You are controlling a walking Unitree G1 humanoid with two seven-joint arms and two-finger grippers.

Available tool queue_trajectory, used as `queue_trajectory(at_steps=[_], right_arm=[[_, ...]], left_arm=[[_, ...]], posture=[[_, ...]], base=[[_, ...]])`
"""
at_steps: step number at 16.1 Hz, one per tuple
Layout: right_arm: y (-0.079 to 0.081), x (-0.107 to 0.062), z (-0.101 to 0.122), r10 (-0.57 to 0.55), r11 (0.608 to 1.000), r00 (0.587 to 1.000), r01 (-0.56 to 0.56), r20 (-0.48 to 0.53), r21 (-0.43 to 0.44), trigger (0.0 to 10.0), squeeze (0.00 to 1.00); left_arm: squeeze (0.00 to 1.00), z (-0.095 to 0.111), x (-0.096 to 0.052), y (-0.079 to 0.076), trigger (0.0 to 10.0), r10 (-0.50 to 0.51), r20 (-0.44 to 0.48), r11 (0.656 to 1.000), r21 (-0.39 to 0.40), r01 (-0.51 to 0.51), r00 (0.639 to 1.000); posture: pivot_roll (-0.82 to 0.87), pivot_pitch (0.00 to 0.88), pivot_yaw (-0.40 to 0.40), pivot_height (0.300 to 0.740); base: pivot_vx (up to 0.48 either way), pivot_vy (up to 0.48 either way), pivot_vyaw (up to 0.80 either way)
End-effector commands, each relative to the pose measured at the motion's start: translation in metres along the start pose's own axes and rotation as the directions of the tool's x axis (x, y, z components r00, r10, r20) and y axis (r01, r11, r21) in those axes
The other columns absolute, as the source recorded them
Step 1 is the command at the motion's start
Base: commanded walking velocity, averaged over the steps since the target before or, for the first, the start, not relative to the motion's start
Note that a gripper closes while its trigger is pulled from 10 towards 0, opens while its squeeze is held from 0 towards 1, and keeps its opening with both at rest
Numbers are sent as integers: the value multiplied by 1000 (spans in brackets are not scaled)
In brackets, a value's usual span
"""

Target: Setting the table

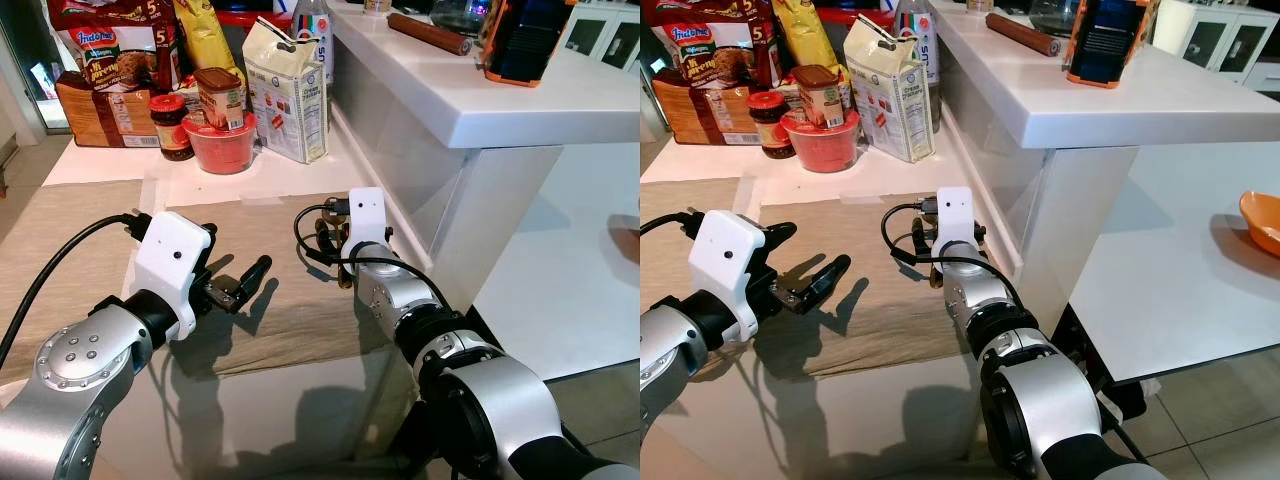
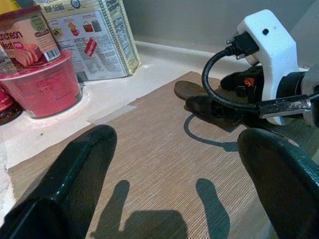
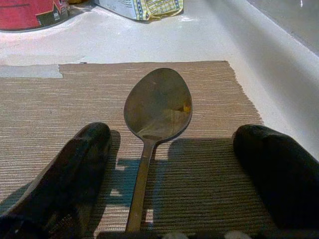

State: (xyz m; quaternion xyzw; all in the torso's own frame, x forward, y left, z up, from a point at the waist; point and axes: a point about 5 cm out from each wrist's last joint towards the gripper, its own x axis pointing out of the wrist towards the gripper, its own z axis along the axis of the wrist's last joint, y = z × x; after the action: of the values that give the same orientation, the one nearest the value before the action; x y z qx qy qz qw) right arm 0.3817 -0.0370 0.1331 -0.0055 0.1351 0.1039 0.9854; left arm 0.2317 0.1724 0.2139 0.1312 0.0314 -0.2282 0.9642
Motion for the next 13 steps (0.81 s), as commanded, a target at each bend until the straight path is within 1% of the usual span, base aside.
queue_trajectory(at_steps=[1,2,4,10,13], right_arm=[[-1,-3,-28,-5,1000,991,2,-136,-19,0,0],[-1,-3,-29,-3,1000,990,0,-143,-21,0,0],[0,-5,-38,5,1000,979,-7,-205,-10,0,0],[0,-6,-41,10,1000,974,-8,-228,8,0,0],[-1,-6,-41,3,1000,974,-2,-227,4,0,0]], left_arm=[[0,3,1,-2,10000,-10,10,1000,-2,10,1000],[0,3,1,-2,10000,-10,11,1000,-3,10,1000],[0,4,1,-1,10000,-12,10,1000,-3,12,1000],[0,5,2,-1,10000,-19,11,1000,-3,19,1000],[0,6,3,-1,10000,-20,14,1000,-2,20,1000]], posture=[[186,0,-40,736],[186,0,-40,736],[185,0,-40,736],[182,0,-39,736],[182,0,-37,736]], base=[[0,0,0],[0,0,0],[0,0,0],[0,0,0],[0,0,0]])
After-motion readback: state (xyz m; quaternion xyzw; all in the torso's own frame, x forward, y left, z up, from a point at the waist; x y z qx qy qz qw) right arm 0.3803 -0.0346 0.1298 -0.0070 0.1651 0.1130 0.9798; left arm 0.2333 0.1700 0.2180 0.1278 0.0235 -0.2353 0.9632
